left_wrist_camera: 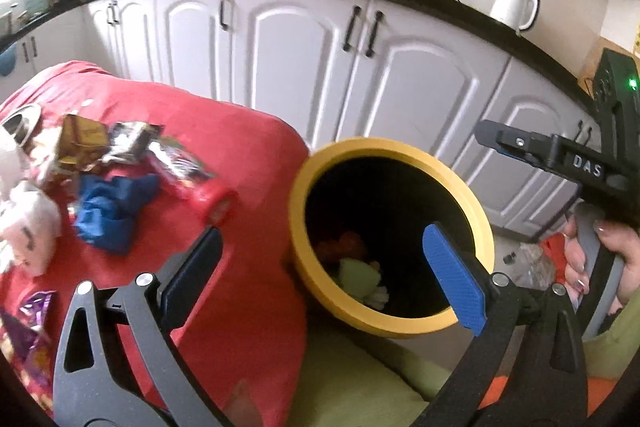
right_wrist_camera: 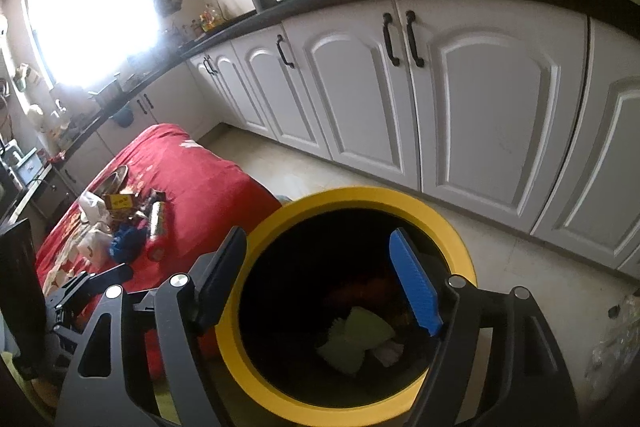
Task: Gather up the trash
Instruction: 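Move both tools back over the bedspread toward the white plastic bag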
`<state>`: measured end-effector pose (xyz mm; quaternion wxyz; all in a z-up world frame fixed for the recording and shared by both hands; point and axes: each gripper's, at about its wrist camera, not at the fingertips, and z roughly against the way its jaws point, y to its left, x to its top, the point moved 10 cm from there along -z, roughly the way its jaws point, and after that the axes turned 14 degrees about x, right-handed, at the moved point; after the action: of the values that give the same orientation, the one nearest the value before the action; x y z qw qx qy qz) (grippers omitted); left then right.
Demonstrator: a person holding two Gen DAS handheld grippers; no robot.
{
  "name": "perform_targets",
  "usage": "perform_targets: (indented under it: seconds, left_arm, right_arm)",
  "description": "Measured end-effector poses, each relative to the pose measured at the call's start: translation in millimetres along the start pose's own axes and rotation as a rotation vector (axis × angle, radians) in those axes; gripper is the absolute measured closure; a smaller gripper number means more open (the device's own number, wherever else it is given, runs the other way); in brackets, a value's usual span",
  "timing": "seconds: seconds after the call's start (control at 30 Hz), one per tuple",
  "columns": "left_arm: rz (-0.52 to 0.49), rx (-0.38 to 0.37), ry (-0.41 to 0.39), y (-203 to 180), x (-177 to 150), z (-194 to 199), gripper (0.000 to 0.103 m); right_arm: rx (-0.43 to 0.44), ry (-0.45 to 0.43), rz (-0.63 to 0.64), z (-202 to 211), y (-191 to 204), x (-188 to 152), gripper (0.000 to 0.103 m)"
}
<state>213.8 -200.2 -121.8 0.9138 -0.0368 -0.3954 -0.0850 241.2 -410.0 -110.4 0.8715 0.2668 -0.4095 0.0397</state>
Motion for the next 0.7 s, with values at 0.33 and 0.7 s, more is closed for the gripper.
perform_targets:
  seconds: [0.33, 0.7]
  left_arm:
    - [0.057, 0.038, -0.064, 29, 10, 24, 0.011]
    - [0.122, 0.094, -0.133, 65, 17, 46, 0.011]
  right_arm:
    - [0.018, -0.041, 0.089, 10, 40, 10, 0.021]
    - [0.041, -0.077, 0.175, 16, 80, 15, 0.020]
